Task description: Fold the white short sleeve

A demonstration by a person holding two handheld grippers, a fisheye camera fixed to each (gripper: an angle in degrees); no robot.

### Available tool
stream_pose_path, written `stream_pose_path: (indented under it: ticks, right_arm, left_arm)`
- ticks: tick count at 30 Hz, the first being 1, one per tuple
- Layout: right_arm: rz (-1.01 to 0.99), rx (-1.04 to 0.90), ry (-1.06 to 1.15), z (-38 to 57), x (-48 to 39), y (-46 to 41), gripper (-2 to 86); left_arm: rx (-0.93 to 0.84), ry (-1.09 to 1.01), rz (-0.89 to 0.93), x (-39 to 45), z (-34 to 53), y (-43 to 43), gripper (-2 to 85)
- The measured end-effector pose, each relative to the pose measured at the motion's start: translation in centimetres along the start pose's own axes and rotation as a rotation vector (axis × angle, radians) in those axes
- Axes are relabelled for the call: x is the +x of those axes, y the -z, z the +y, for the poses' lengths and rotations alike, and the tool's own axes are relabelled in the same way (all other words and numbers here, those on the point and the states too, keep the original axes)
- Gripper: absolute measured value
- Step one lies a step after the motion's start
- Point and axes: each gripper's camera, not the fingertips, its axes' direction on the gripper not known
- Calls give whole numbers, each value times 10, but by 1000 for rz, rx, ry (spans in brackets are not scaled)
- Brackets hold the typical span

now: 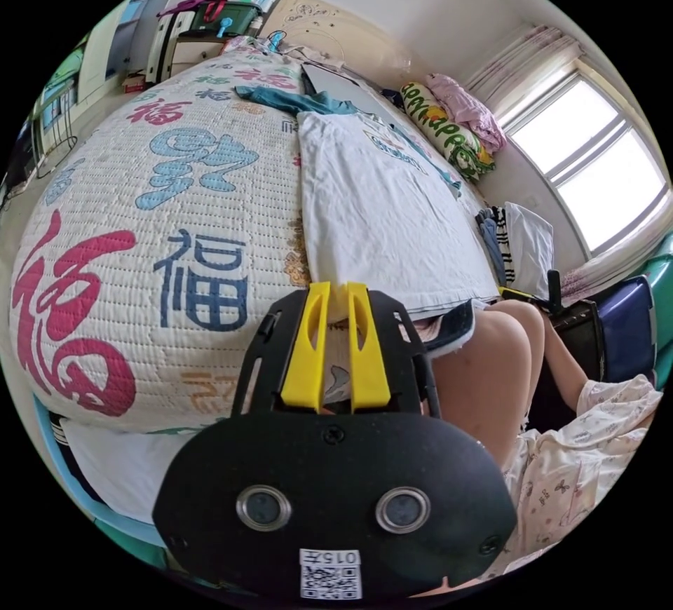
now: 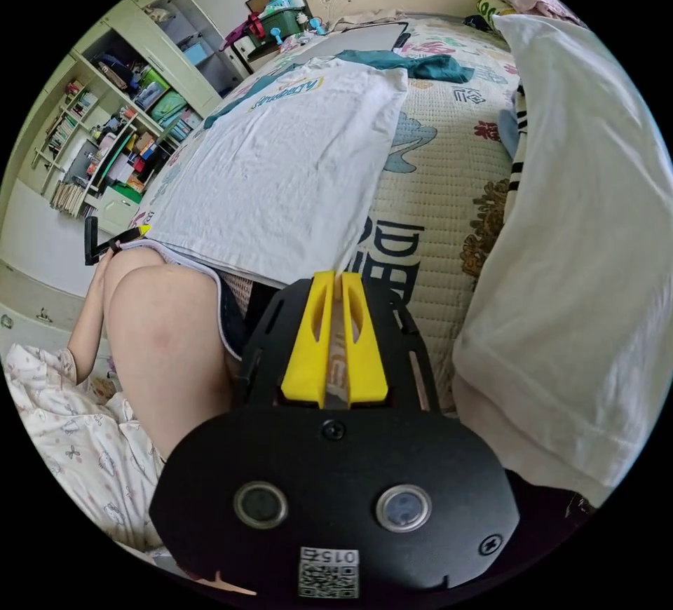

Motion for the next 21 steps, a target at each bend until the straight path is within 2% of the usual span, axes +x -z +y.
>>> stream_pose_path:
  ticks: [10,14,17,19,21]
  right_arm:
    - [111,17,67,-4,17,-66,3]
    - [409,45,242,0,-20,-126,2]
    - [654,101,320,10,-45,-174,2]
    - [785,97,364,11,-55,-204,2]
    - [871,109,323,5,-57,-233,1]
  left_arm:
    - [49,-9,-103,55,33,33,-4]
    - [63,-35,-204,94,40,32,-6]
    - [81,-147,-439,158,50,29,-7]
    - [111,-143,-479,171,56,30,-7]
    - [136,-86,-431,168,62,33,-7]
